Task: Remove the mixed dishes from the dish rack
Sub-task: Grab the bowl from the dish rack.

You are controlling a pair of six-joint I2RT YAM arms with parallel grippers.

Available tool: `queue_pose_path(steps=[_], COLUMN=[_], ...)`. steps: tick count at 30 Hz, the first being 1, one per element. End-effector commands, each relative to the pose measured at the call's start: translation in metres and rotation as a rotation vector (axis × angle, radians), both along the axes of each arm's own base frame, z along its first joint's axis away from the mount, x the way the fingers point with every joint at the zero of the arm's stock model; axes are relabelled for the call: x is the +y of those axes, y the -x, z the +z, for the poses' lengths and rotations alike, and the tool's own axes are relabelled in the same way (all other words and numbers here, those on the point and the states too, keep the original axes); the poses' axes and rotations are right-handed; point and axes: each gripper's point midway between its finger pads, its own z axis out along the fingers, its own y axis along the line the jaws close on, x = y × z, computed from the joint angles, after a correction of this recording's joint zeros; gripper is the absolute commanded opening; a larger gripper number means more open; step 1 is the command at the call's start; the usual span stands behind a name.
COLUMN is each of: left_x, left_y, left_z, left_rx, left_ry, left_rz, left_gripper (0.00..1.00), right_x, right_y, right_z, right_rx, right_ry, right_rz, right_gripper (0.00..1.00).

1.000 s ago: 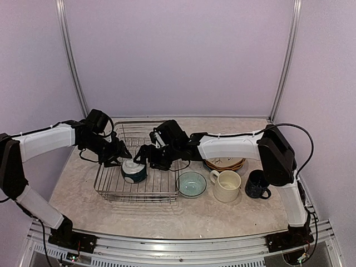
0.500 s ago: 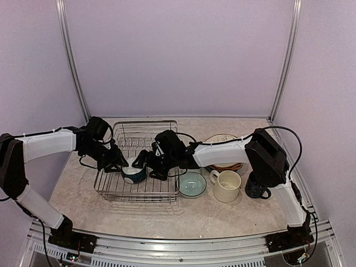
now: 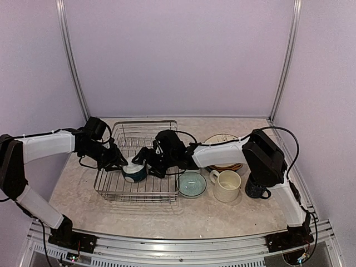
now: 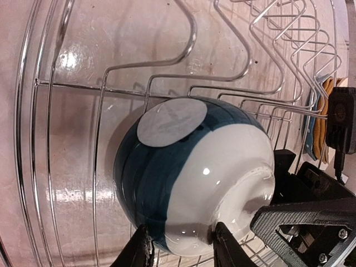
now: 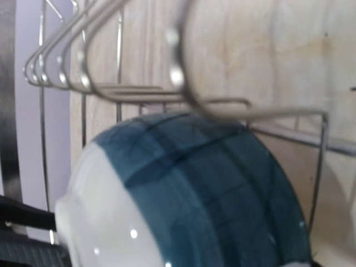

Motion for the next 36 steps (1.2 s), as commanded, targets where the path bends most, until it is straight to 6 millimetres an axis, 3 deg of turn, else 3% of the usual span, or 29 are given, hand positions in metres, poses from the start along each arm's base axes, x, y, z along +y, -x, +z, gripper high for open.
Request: queue_pose_path(steps=[1, 13, 18, 25, 31, 36], left_x=[0.013, 0.011, 0.011, 0.012, 0.014, 0.01], left_y=[0.013, 0.01, 0.012, 0.016, 0.019, 0.022], left_z=[-0.026, -0.017, -0.009, -0.004, -0.009, -0.015], left_rx=[0.07, 0.066, 0.055, 0.052, 0.061, 0.076], left_ry=[-0.065, -0.052, -0.056, -0.057, -0.061, -0.047], left_rz=[0.002, -0.007, -0.011, -0.014, -0.012, -0.022], left_gripper=[0.33, 0.35, 0.45, 0.43, 0.39, 0.36], right_x=[0.01, 0.003, -0.001, 0.014, 0.03, 0.036], right_y=[-0.003, 0.019, 0.02, 0.022, 0.016, 0.011], right_z=[0.057, 0.099, 0.111, 0.101, 0.074, 0.082], right_rx=[-0.125, -0.192, -0.219, -0.157, -0.117, -0.143], right_ry=[-0.124, -0.309, -0.38, -0.459, -0.439, -0.503], right_rz=[0.018, 0.076, 0.074, 0.103, 0.126, 0.127], right_gripper=[0.92, 0.79, 0.76, 0.67, 0.64, 0.52])
